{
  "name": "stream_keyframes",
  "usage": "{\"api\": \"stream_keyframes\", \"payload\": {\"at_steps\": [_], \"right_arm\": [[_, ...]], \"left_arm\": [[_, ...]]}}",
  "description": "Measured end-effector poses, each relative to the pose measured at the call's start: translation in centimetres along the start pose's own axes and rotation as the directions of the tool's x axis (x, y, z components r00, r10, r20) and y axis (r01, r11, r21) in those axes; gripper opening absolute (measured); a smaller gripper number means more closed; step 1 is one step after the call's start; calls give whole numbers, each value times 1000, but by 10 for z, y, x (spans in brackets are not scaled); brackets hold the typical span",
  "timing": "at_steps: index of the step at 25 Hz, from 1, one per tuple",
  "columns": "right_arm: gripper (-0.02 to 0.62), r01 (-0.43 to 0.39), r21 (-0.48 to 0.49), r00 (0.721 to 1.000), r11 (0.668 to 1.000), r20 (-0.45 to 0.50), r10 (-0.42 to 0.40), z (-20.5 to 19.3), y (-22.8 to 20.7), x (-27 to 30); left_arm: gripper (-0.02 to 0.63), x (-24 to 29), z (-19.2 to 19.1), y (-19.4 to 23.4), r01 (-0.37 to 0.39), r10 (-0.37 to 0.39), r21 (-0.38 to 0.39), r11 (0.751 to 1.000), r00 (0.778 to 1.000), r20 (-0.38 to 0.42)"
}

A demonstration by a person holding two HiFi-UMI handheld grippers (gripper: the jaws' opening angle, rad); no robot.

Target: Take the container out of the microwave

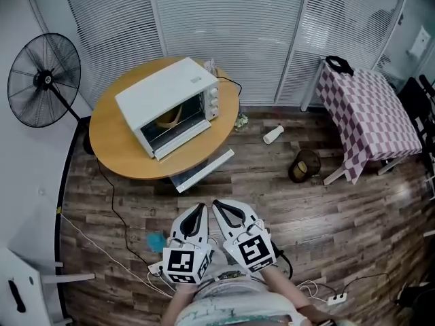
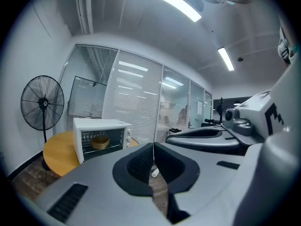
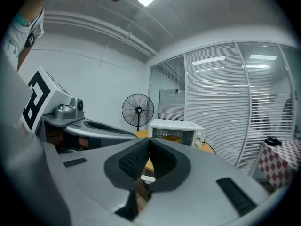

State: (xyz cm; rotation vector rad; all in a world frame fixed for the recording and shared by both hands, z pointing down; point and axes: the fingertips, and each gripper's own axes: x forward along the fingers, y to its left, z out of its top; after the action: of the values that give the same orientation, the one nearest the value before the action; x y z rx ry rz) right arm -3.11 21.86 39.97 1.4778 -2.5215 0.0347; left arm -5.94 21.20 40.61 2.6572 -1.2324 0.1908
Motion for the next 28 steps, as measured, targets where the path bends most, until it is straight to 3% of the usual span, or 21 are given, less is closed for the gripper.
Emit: {"api": "stream_keyframes", "payload": {"at_steps": [15,28], "right_arm": [[-6,-7,-8,1000,1000,-15,7,3,-3,75],[-6,1,-4,1000,1000,-23,-1,3,-2,98]], "left_arm": [[17,29,4,61,24,-24,-2,1000,1000,-5],[17,29,2,90,18,-18,-16,1000,1000,-25]]}}
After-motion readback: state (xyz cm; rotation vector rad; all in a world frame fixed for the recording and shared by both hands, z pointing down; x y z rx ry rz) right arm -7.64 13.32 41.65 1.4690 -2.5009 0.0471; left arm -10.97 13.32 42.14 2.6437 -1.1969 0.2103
